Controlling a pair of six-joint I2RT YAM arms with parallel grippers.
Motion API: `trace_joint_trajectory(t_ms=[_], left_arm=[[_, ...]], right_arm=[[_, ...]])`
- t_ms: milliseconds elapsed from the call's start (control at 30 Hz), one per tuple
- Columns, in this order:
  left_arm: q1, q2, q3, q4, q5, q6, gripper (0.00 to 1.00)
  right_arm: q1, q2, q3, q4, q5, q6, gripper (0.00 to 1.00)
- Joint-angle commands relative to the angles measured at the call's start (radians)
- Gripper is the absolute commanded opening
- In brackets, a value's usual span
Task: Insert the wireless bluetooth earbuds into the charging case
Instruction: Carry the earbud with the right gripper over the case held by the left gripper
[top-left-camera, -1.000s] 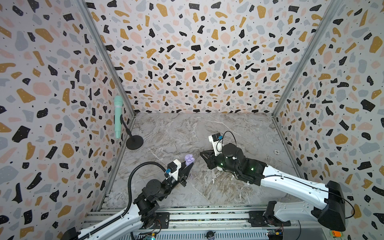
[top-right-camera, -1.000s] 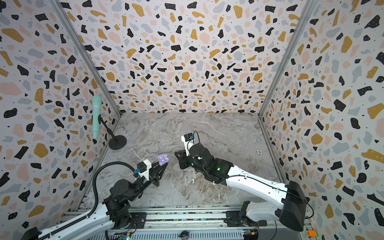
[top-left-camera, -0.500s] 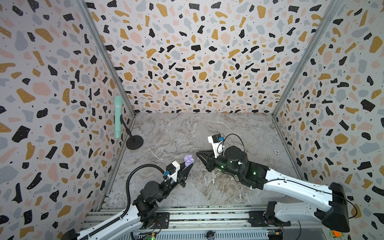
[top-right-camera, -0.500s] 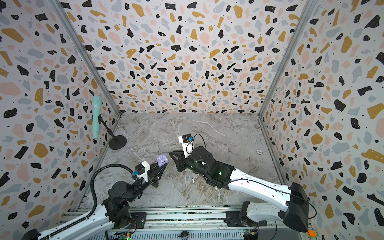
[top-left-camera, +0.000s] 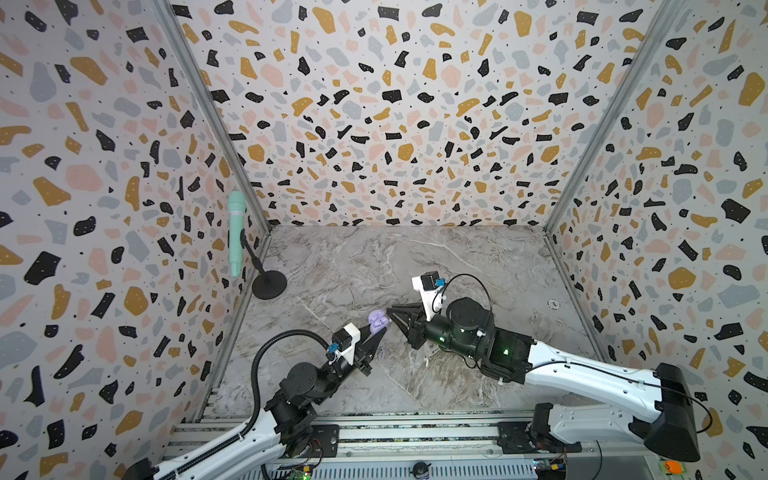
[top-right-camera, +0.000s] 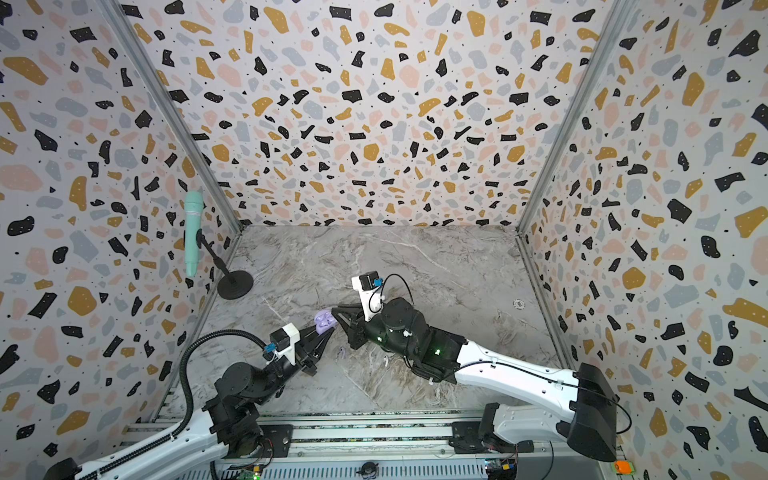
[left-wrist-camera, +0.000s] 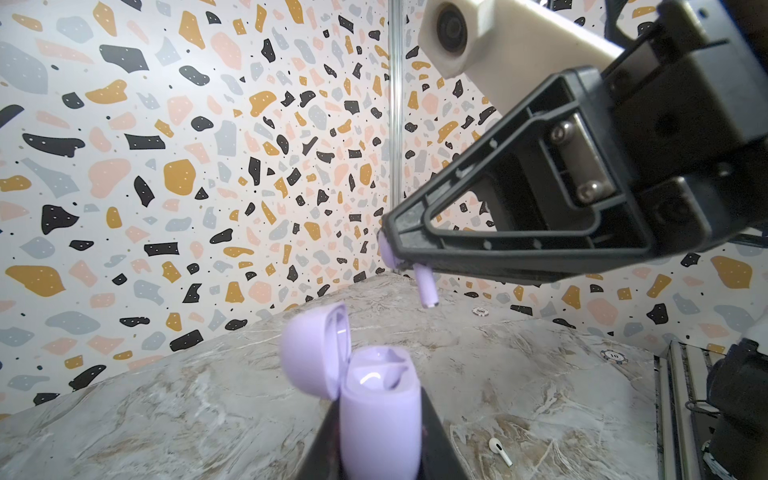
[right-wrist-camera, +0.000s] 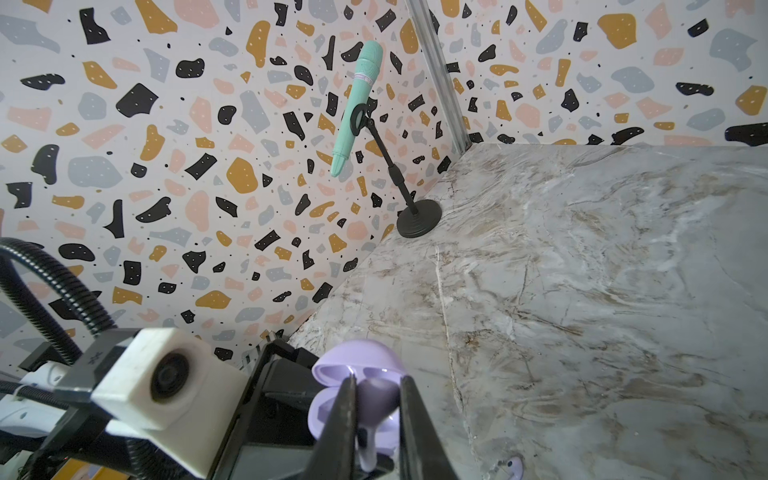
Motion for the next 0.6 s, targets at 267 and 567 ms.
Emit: trace_joint_trajectory(t_ms=[267,567], left_arm=[[-0.004,-0.013,-0.009,0.075,0.019,0.019,0.0],[-0.004,-0.013,-0.008,0.074,0.036,0.025,0.0]], right_arm=[[0.027,0.02,-0.016,0.075,0.012,-0.001,0.16],[0.036,0.028,-0.021,0.089,0.041,-0.003,0.16]])
